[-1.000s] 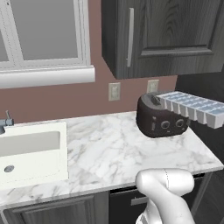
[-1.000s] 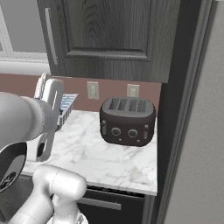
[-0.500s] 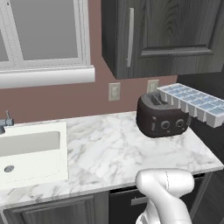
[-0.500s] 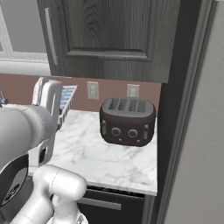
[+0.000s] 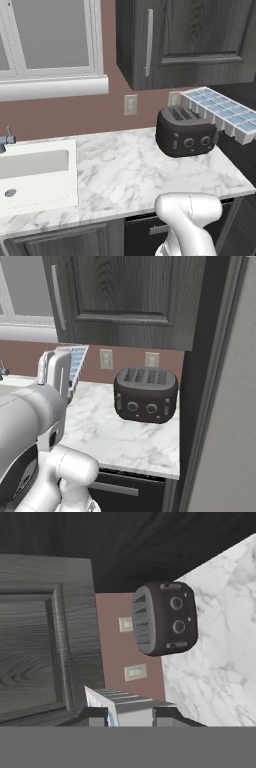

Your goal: The ice cube tray has been filled with water. Take the tray and place it in the freezer to make ice. Close the freezer door after placing the tray.

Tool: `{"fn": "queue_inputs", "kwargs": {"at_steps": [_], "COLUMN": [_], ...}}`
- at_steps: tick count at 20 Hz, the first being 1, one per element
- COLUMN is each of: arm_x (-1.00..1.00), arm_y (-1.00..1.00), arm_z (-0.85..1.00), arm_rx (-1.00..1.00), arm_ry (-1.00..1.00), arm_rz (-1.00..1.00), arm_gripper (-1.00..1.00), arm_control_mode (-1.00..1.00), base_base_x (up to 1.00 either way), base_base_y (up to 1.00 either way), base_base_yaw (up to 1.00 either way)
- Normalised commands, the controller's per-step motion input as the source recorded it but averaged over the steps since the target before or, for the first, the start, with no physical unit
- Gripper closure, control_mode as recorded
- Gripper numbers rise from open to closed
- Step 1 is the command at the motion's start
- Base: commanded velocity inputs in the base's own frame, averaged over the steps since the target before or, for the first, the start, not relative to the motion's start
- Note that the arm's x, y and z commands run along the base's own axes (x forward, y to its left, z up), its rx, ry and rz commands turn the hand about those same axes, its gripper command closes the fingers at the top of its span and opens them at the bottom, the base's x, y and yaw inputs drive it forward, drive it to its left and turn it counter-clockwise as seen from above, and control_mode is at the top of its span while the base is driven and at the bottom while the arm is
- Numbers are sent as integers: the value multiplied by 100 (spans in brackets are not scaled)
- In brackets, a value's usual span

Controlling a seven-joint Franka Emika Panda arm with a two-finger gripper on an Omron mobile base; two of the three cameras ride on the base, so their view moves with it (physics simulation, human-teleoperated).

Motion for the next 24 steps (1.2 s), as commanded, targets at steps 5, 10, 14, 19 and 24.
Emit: {"fn": "queue_inputs", "kwargs": {"at_steps": [5, 10, 14, 19, 24], "arm_x": [0, 0, 0, 0, 0], "arm_y": [-2, 0, 0, 0, 0], "arm_z": [0, 1, 0, 0, 0], "arm_rx": [0, 0, 0, 0, 0], "arm_ry": [-6, 2, 2, 0, 0], "arm_rz": [0, 0, 0, 0, 0], "arm_gripper": [100, 100, 100, 100, 100], "arm_control_mode": [-100, -100, -100, -100, -100], "base_base_x": [0, 0, 0, 0, 0], "base_base_y": [0, 0, 0, 0, 0], "base_base_yaw": [0, 0, 0, 0, 0]}}
